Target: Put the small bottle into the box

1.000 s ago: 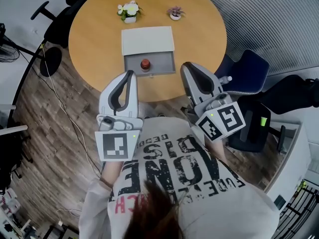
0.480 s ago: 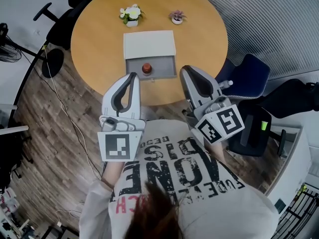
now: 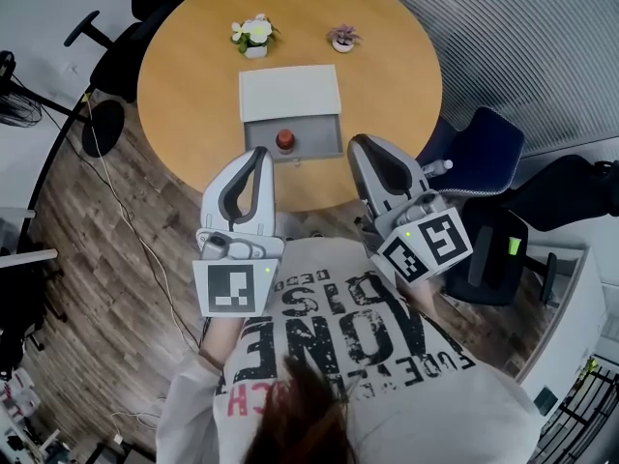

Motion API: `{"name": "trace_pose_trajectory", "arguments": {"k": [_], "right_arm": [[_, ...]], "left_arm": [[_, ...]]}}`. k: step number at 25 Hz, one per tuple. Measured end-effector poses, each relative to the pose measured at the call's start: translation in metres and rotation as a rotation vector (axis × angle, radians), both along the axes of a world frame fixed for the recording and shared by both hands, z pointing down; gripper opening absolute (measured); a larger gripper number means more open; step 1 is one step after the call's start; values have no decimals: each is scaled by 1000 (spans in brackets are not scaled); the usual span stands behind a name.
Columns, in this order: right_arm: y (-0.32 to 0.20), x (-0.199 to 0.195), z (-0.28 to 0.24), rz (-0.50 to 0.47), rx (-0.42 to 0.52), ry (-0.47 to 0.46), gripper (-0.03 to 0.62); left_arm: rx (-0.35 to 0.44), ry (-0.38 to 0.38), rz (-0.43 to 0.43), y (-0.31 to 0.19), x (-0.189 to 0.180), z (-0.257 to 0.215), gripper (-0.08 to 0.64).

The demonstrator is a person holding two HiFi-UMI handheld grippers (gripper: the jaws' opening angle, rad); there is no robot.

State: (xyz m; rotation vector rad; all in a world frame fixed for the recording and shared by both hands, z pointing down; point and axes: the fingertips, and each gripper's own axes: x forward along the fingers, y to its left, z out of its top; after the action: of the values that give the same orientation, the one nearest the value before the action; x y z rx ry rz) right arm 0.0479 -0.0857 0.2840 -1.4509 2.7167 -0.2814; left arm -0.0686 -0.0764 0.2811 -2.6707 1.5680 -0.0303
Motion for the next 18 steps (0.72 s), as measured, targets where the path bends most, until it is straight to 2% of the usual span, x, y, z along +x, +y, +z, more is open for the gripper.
{"name": "trace_pose_trajectory", "arguments": {"k": [18], "right_arm": [[1, -8, 4, -23, -1, 11, 31]], "left_arm": [[-11, 5, 12, -8, 2, 8, 11]]}}
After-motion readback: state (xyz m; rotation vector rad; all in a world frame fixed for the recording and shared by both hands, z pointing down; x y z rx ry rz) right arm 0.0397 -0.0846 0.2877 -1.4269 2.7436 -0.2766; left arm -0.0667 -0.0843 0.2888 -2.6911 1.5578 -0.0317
